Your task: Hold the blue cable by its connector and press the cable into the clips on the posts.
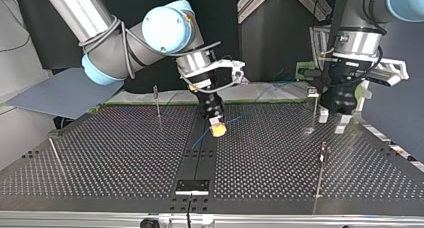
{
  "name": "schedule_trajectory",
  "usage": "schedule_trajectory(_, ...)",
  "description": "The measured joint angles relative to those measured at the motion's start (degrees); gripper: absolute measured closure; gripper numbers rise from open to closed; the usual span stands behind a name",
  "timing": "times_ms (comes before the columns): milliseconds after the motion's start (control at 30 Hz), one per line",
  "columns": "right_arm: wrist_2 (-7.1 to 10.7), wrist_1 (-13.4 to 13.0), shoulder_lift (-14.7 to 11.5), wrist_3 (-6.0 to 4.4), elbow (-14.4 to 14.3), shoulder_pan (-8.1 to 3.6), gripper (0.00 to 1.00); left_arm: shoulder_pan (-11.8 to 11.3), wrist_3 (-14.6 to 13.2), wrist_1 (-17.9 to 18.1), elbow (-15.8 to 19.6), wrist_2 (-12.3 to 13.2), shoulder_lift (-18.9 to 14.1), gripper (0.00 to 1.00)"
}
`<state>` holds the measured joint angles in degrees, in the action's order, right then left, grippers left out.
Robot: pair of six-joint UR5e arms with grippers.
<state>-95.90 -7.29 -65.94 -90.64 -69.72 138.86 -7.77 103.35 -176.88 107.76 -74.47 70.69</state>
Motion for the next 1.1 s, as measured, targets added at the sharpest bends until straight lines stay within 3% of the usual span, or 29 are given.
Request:
schedule_trajectory(300,-0.26,-0.02,-3.43,0.09,-2.08,0.60,1.00,2.34,2.92,0.06,0.68,-2.97,0.34,0.00)
schedule_trajectory(1100,-1.05,-0.19,-3.56,0.06,-3.97,-0.10,1.00,8.73,10.64,-1.19,1.29,-1.39,9.29,0.00)
